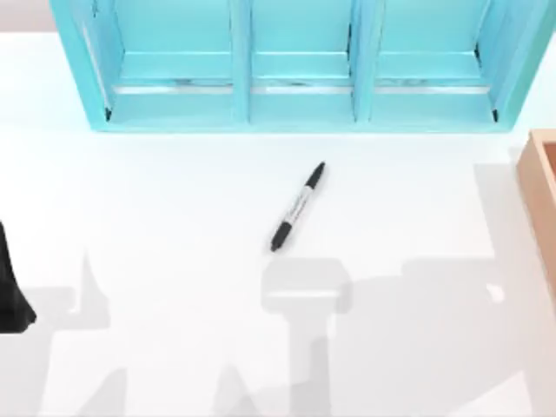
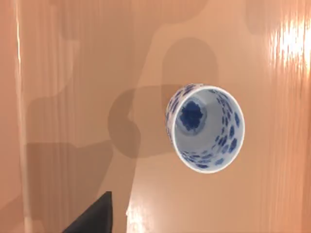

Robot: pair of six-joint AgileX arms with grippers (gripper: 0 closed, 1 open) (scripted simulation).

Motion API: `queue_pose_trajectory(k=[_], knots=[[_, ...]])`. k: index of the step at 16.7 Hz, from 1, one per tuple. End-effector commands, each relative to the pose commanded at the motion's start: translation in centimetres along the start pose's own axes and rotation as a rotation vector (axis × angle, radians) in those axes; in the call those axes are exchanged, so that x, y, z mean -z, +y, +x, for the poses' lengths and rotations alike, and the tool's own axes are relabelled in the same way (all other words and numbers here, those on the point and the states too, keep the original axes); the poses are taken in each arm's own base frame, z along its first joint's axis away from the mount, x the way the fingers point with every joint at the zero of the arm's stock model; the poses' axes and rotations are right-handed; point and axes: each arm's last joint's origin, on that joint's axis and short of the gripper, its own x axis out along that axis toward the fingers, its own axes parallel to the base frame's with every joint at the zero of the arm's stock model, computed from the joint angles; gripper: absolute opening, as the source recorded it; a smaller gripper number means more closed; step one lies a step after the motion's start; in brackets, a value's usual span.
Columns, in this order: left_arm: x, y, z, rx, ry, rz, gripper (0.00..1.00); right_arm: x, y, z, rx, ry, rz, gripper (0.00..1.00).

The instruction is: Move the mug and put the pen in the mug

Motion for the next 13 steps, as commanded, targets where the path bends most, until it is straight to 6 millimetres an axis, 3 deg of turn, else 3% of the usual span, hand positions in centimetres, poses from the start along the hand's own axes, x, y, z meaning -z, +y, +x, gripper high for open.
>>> queue_pose_trajectory(k=[5, 13], knots=[[0.0, 0.0, 0.0, 0.0, 0.0, 0.0, 1.0, -3.4, -2.7, 2.9, -0.064, 0.218, 0.0, 1.0], [0.0, 0.0, 0.0, 0.0, 0.0, 0.0, 1.0, -3.8, -3.0, 3.5, -0.077, 0.253, -0.003, 1.0]])
